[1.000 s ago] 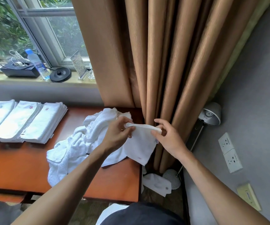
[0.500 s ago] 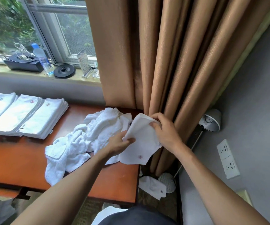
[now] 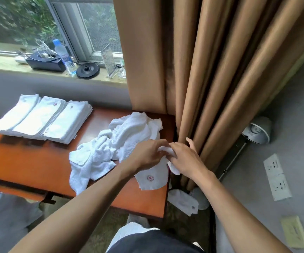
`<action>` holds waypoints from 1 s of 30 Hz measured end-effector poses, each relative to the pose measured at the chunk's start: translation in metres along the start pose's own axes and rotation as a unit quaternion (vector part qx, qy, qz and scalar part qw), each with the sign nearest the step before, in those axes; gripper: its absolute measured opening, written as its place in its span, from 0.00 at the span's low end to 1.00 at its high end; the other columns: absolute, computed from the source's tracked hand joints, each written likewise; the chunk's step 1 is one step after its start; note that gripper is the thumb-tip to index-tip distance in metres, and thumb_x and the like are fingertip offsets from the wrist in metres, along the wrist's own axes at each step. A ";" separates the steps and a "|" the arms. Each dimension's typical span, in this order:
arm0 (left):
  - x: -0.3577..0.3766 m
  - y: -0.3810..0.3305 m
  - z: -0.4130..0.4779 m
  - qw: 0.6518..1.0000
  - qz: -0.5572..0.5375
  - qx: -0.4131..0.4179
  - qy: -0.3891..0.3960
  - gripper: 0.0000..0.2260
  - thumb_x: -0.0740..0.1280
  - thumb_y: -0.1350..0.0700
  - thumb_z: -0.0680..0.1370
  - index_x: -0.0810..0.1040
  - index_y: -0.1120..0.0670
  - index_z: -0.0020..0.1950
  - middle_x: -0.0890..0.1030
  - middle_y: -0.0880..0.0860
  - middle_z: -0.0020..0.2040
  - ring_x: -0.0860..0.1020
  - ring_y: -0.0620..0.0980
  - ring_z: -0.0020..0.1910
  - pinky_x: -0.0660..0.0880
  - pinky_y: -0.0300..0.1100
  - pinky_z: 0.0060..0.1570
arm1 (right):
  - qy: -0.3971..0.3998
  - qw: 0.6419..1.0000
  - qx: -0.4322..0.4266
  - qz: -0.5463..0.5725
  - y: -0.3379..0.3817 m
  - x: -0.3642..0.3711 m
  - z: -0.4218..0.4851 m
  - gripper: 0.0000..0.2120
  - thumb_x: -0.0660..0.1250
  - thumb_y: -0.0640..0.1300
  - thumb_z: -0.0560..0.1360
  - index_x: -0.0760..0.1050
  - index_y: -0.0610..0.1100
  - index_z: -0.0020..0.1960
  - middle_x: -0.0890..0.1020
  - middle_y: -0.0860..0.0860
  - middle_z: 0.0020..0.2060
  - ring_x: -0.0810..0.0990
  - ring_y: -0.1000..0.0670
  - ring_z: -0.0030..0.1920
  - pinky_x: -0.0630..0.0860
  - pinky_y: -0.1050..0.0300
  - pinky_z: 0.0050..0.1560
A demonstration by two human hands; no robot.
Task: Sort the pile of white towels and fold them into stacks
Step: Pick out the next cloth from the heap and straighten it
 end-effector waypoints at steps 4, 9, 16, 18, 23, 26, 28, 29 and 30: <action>-0.028 0.050 -0.033 0.996 0.009 -0.092 0.009 0.11 0.73 0.48 0.78 0.77 0.50 0.55 0.79 0.46 0.46 0.76 0.50 0.46 0.74 0.49 0.45 | -0.007 0.996 -0.032 0.086 0.025 0.008 0.015 0.17 0.61 0.38 0.80 0.69 0.57 0.38 0.73 0.57 0.37 0.74 0.52 0.43 0.68 0.48 0.61; -0.061 0.137 -0.106 0.966 -0.078 -0.237 -0.061 0.05 0.75 0.55 0.74 0.81 0.53 0.43 0.80 0.46 0.38 0.78 0.47 0.42 0.74 0.48 0.44 | 0.070 0.983 -0.008 0.169 0.054 0.051 0.031 0.13 0.60 0.38 0.80 0.69 0.53 0.40 0.72 0.57 0.37 0.73 0.50 0.43 0.63 0.54 0.40; -0.104 0.147 -0.102 0.972 -0.154 -0.130 -0.120 0.09 0.74 0.59 0.73 0.80 0.48 0.50 0.82 0.45 0.44 0.80 0.43 0.46 0.75 0.39 0.44 | 0.088 0.952 -0.041 0.290 0.142 0.088 0.063 0.05 0.64 0.45 0.83 0.78 0.53 0.53 0.82 0.57 0.43 0.80 0.55 0.45 0.76 0.52 0.48; -0.119 0.169 -0.112 0.957 -0.187 -0.163 -0.154 0.09 0.73 0.59 0.75 0.78 0.48 0.51 0.81 0.43 0.43 0.79 0.41 0.42 0.74 0.38 0.39 | 0.079 0.941 -0.026 0.329 0.164 0.098 0.073 0.08 0.62 0.43 0.84 0.79 0.51 0.53 0.83 0.54 0.43 0.80 0.52 0.45 0.77 0.49 0.49; -0.130 0.273 -0.159 0.912 -0.305 -0.260 -0.088 0.06 0.75 0.57 0.78 0.81 0.57 0.51 0.84 0.57 0.44 0.81 0.46 0.36 0.78 0.39 0.37 | 0.047 0.921 -0.023 0.387 0.237 0.122 0.111 0.16 0.59 0.34 0.82 0.81 0.51 0.57 0.84 0.53 0.46 0.81 0.52 0.48 0.76 0.56 0.49; -0.138 0.341 -0.193 0.862 -0.401 -0.290 -0.108 0.08 0.76 0.56 0.78 0.84 0.55 0.55 0.87 0.52 0.48 0.83 0.44 0.46 0.79 0.38 0.46 | 0.046 0.921 -0.009 0.387 0.282 0.146 0.133 0.15 0.60 0.34 0.83 0.81 0.50 0.55 0.84 0.53 0.48 0.81 0.54 0.50 0.75 0.62 0.52; -0.147 0.380 -0.203 0.808 -0.474 -0.319 -0.146 0.17 0.76 0.51 0.77 0.79 0.53 0.63 0.84 0.52 0.57 0.82 0.46 0.56 0.77 0.40 0.55 | 0.020 0.921 0.006 0.389 0.304 0.151 0.152 0.16 0.60 0.36 0.83 0.81 0.54 0.55 0.85 0.55 0.49 0.81 0.57 0.52 0.74 0.66 0.52; -0.144 0.395 -0.207 0.763 -0.529 -0.340 -0.151 0.23 0.76 0.48 0.77 0.76 0.55 0.68 0.82 0.54 0.63 0.80 0.50 0.62 0.77 0.45 0.61 | 0.010 0.920 0.019 0.390 0.312 0.154 0.160 0.16 0.59 0.37 0.84 0.81 0.55 0.55 0.85 0.55 0.50 0.82 0.57 0.53 0.75 0.67 0.52; -0.137 0.404 -0.210 0.719 -0.590 -0.342 -0.134 0.26 0.74 0.46 0.78 0.74 0.57 0.71 0.81 0.57 0.66 0.80 0.53 0.65 0.76 0.50 0.66 | 0.002 0.919 0.030 0.393 0.321 0.158 0.166 0.16 0.59 0.38 0.84 0.81 0.55 0.55 0.85 0.55 0.50 0.82 0.56 0.53 0.75 0.67 0.52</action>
Point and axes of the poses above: each hand's wrist, its own z-axis towards the middle knuckle, its own x-axis out of the palm, y = z × x, the point moved 9 cm from there along z, towards the middle knuckle
